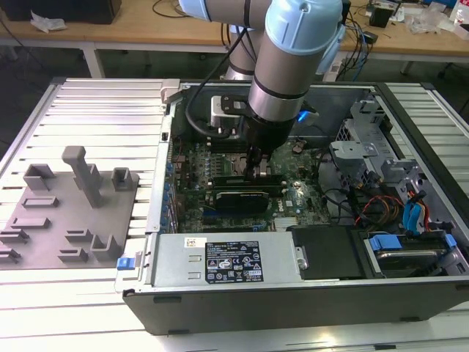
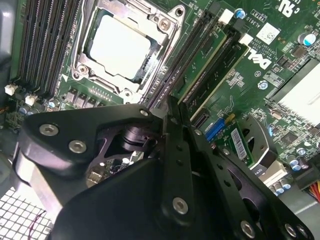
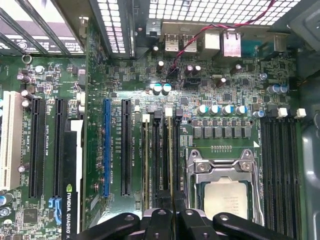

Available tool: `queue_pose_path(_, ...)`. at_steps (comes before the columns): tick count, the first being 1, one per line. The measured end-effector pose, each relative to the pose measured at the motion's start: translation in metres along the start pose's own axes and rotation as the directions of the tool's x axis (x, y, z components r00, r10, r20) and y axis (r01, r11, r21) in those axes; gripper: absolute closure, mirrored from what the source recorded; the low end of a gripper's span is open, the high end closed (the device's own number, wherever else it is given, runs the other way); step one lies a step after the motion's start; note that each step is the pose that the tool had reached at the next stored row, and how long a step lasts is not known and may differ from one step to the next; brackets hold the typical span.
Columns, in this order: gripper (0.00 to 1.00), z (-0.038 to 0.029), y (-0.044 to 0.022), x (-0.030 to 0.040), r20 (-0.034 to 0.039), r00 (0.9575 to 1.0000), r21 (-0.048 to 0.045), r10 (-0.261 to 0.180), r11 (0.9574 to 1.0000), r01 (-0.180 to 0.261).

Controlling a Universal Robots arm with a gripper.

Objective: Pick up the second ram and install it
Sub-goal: 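Insert the second ram into the second slot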

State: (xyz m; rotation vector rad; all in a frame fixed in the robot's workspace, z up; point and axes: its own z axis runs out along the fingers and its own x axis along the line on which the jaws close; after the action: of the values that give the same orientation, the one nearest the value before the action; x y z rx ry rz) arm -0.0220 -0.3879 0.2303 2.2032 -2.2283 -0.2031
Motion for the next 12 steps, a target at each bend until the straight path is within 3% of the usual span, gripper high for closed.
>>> queue_pose_path(12, 0.87, -0.0009, 0.0008, 0.0008, 0.0013, 0.9999, 0.0016, 0.010, 0.9999, -0.010)
